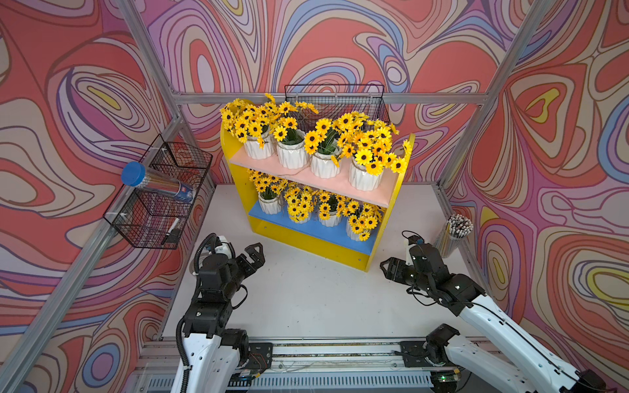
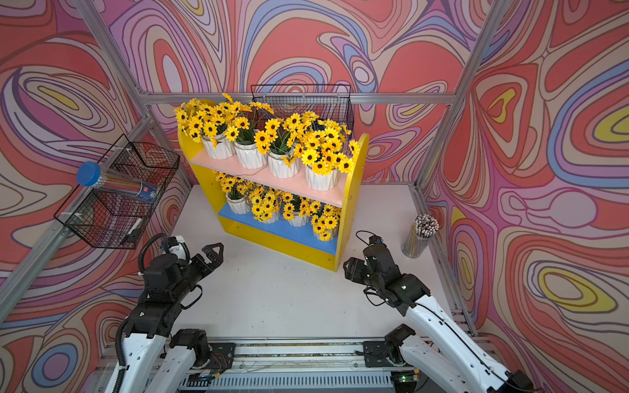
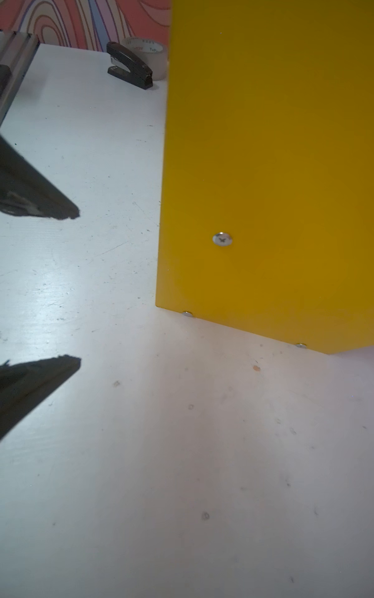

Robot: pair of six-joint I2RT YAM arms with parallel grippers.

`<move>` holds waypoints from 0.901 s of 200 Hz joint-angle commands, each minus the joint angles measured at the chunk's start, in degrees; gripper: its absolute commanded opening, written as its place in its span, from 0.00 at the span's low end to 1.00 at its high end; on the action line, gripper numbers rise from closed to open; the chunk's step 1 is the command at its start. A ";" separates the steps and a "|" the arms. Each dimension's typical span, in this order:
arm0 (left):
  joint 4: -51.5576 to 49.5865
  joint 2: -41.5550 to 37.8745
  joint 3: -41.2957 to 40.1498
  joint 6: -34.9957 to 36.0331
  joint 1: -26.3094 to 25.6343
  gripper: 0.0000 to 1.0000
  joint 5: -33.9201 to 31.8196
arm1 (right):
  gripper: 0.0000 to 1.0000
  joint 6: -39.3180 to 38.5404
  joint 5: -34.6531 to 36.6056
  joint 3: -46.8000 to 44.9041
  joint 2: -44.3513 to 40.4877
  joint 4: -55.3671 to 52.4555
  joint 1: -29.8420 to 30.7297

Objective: Take the sunflower pots off the shelves
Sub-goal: Adjust the shelf at the center of the board.

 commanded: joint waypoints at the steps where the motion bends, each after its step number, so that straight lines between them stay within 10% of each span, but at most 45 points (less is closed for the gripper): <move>1: 0.17 0.41 0.41 -0.58 -0.07 1.00 1.88 | 0.72 3.50 -0.04 -2.39 1.71 8.36 4.86; 108: 1.11 -0.25 0.17 -0.12 -0.07 1.00 2.00 | 0.71 5.83 13.83 -4.08 12.46 25.22 5.55; 180: 1.88 1.54 1.12 0.01 -0.06 0.99 2.92 | 0.53 0.87 8.27 -2.33 19.29 29.49 -3.34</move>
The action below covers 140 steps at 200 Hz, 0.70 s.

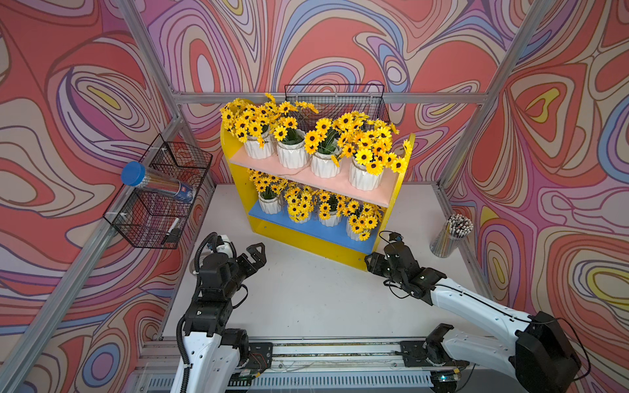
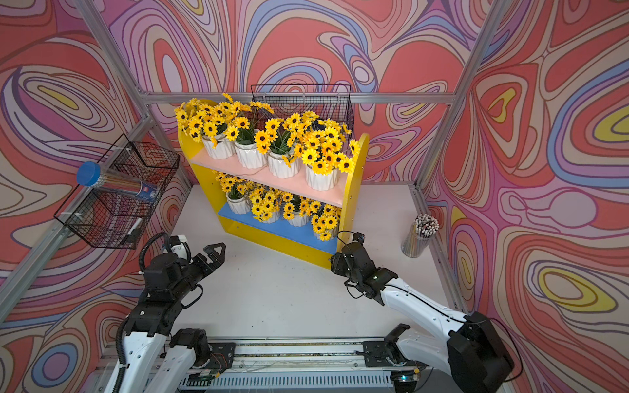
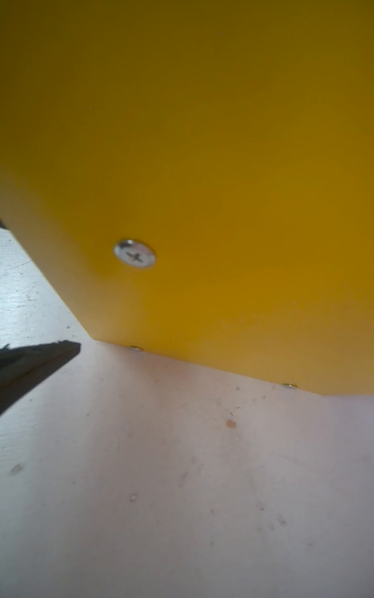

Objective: Take the sunflower pots off the shelves
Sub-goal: Adjust the shelf at the center of the board.

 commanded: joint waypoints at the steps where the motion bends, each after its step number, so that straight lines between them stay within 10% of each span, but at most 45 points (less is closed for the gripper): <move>1: 1.41 0.67 1.15 -0.01 -0.09 0.99 0.92 | 0.53 -1.71 3.87 2.13 1.73 3.93 -4.52; 140: -0.23 8.35 4.75 1.42 -0.09 0.99 -5.99 | 0.56 -11.87 -3.67 13.52 17.05 9.59 -17.03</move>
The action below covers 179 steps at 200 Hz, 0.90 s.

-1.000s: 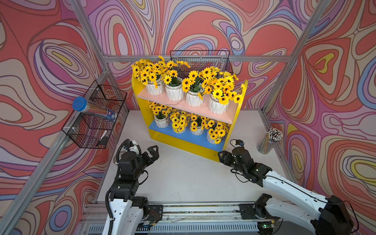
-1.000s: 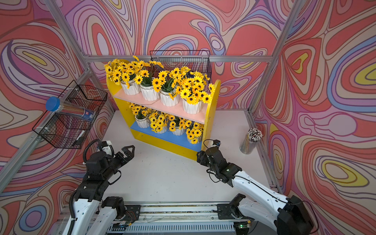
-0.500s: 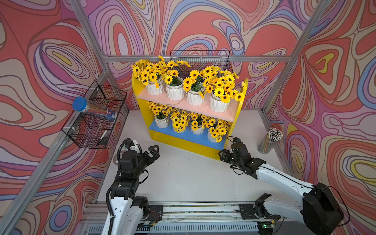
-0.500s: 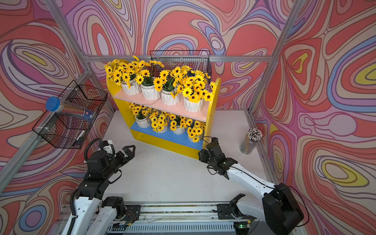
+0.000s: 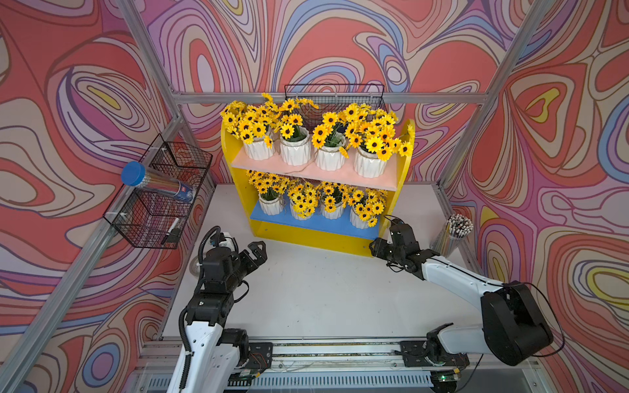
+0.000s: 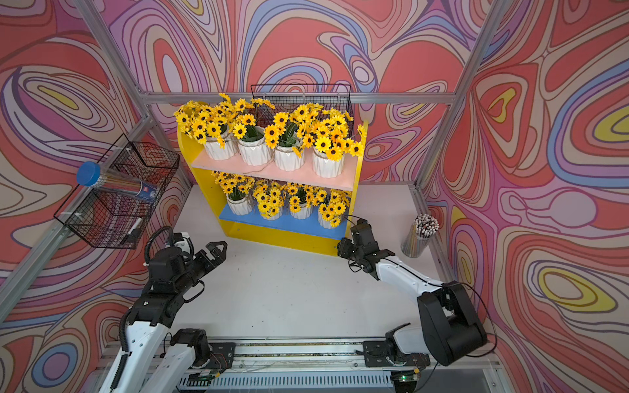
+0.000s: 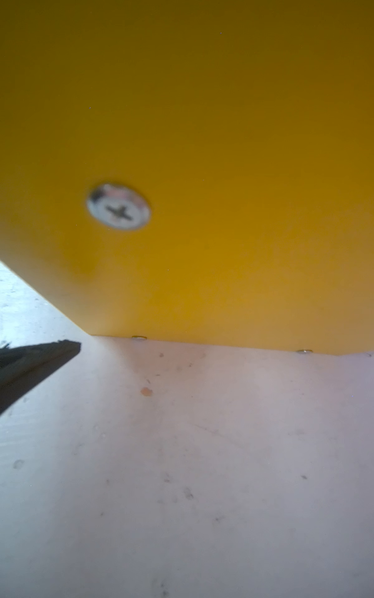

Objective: Take the sunflower pots off the shelves
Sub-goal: Adjust the shelf at the center of the board.

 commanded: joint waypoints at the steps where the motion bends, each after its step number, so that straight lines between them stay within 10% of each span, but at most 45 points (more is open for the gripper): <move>1: -0.43 2.59 2.78 1.24 -0.07 0.99 -4.35 | 0.56 -1.53 3.32 4.87 2.10 5.92 -3.61; 105: 2.77 19.46 12.37 5.78 1.58 1.00 -6.46 | 0.58 -4.35 -1.34 14.31 11.27 6.52 -10.82; 179: -2.26 16.12 14.73 8.63 1.69 1.00 -6.51 | 0.60 -6.07 -3.29 18.01 13.12 5.36 -12.72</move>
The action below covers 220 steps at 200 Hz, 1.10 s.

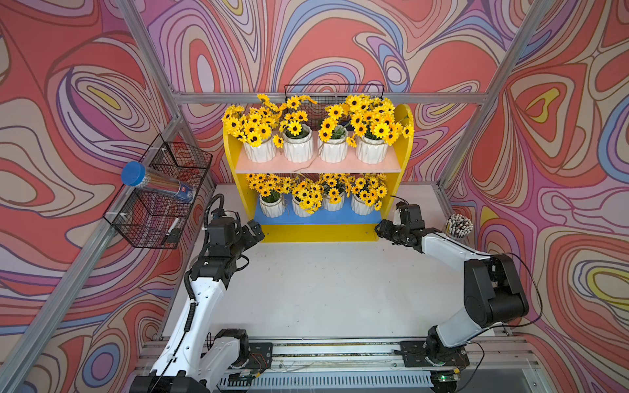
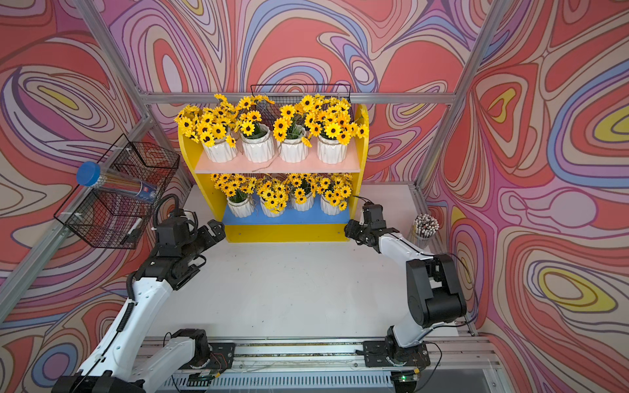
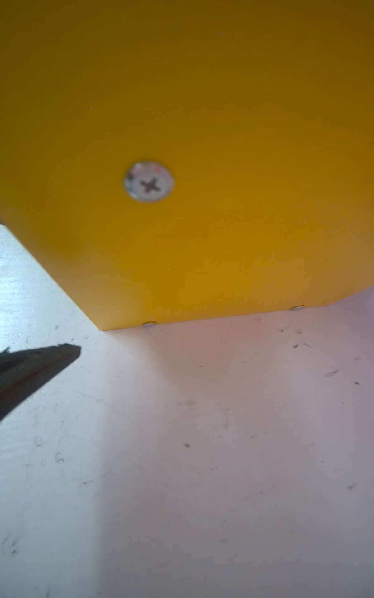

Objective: Take the sunflower pots off the shelves
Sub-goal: Adjust the shelf at the center of the board.

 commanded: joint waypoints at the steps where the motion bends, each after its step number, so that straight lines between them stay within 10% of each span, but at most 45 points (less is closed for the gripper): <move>1: -3.80 -2.44 1.82 1.21 0.49 1.00 -0.08 | 0.60 0.69 5.16 4.68 0.92 7.95 -2.83; 91: -12.49 -13.55 0.31 3.18 0.37 1.00 10.65 | 0.76 1.14 5.34 -5.19 -14.51 -1.10 -0.85; 179: -8.72 -21.90 0.23 7.57 0.40 0.97 24.03 | 0.74 -1.35 27.44 -9.81 -41.66 -12.06 24.74; 220: -5.75 -20.56 0.25 8.19 0.40 0.98 25.66 | 0.91 -10.01 36.42 -0.15 -38.72 -8.83 34.06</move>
